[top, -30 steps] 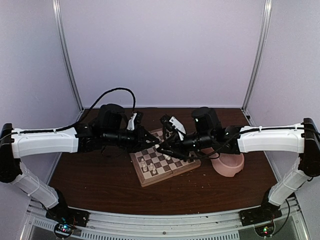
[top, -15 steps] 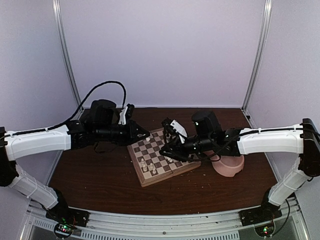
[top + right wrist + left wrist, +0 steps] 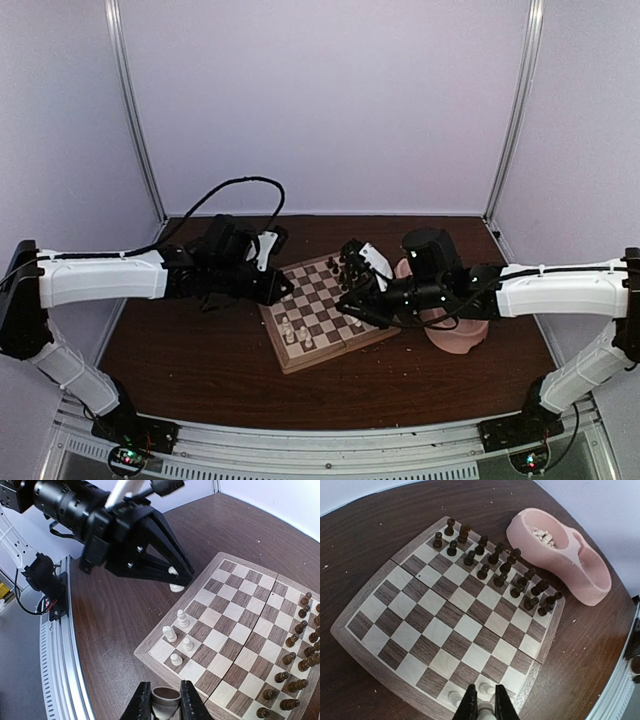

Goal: Set up the chess pieces on the board
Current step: Place the pawn at f2.

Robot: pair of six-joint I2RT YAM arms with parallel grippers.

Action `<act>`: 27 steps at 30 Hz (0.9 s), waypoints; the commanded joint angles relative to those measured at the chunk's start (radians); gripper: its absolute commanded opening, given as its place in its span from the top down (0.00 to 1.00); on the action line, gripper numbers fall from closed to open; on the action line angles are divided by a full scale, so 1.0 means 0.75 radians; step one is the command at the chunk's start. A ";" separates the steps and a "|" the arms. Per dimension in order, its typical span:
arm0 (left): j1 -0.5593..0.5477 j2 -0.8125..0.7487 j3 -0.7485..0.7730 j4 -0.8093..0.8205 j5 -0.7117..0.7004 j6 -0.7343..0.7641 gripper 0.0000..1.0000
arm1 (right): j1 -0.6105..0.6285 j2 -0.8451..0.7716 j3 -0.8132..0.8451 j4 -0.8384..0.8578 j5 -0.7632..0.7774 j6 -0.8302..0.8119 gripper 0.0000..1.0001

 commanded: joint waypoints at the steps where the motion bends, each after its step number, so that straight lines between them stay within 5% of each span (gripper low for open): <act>1: 0.008 0.114 0.096 0.057 0.010 0.194 1.00 | -0.011 -0.081 -0.028 0.003 0.058 0.014 0.82; 27: 0.011 0.489 0.225 0.083 -0.089 0.341 0.95 | -0.022 -0.113 -0.037 0.002 0.083 0.025 0.83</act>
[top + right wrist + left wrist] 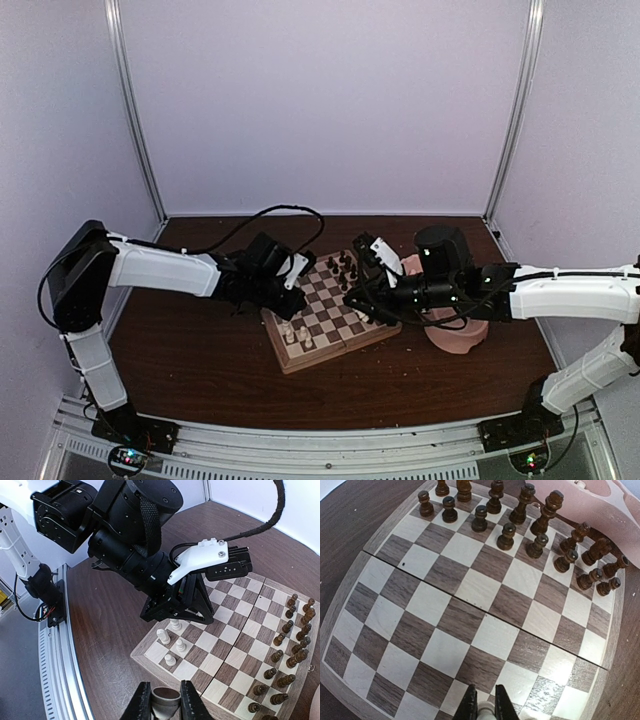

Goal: Set up the chess pieces on the board
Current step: Place the pawn at f2.

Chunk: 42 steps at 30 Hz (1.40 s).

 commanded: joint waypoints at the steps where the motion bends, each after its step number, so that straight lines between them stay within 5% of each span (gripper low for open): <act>1: 0.011 0.039 0.075 0.026 -0.059 0.031 0.95 | -0.009 -0.001 0.007 0.012 0.027 0.009 0.83; 19: 0.035 0.117 0.156 -0.082 -0.072 0.016 0.90 | -0.016 -0.009 0.005 0.008 0.022 0.008 0.83; 28: 0.036 0.116 0.174 -0.132 -0.058 -0.009 0.59 | -0.018 -0.008 0.009 0.009 0.017 0.008 0.83; 42: 0.038 0.149 0.405 -0.507 -0.077 -0.019 0.57 | -0.018 -0.028 0.009 -0.006 0.011 0.013 0.83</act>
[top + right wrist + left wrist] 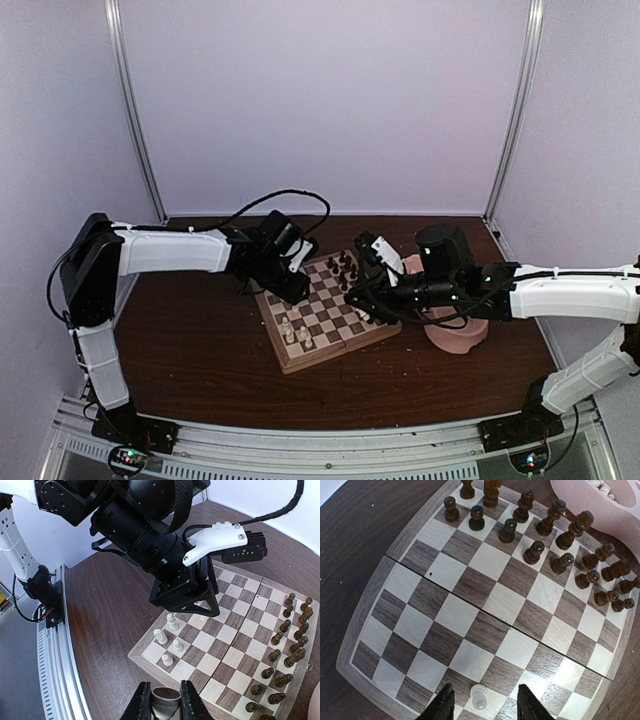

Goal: Set up the chess pieces on the board
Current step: Place the pawn at f2.

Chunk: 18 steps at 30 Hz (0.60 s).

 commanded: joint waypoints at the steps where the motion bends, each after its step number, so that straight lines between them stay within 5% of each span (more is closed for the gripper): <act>1: 0.012 0.051 0.114 -0.178 -0.007 -0.013 0.57 | -0.005 -0.029 0.009 -0.004 0.010 0.011 0.83; 18: 0.026 0.170 0.311 -0.396 0.015 -0.022 0.65 | -0.005 -0.044 0.011 -0.004 0.011 0.006 0.83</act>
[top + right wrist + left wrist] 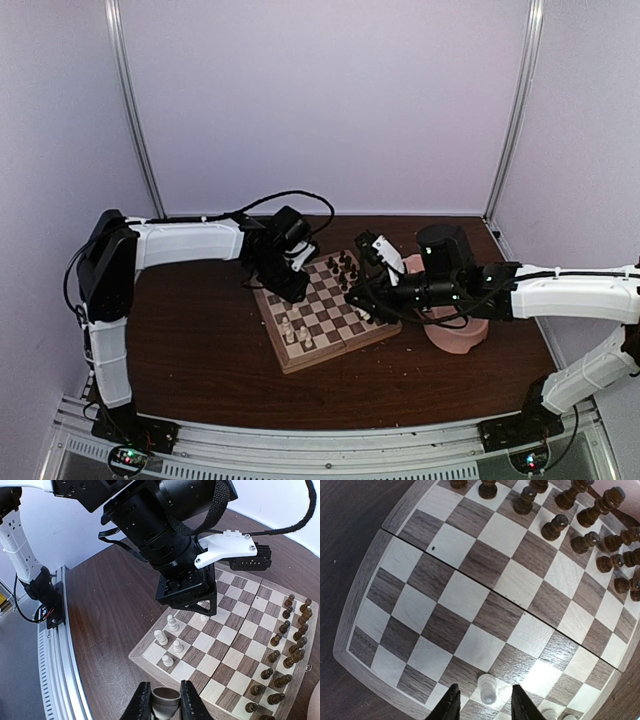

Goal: Set up the chess pieces on the board
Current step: Place the pawn at f2.

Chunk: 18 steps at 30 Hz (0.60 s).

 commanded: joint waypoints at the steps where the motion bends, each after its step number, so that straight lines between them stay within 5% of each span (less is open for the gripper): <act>1: 0.015 0.041 0.048 -0.043 0.019 -0.007 0.66 | -0.005 -0.035 0.011 -0.016 0.013 0.005 0.83; 18: 0.015 0.106 0.107 -0.099 0.019 0.000 0.75 | -0.005 -0.028 0.017 -0.036 0.013 -0.003 0.83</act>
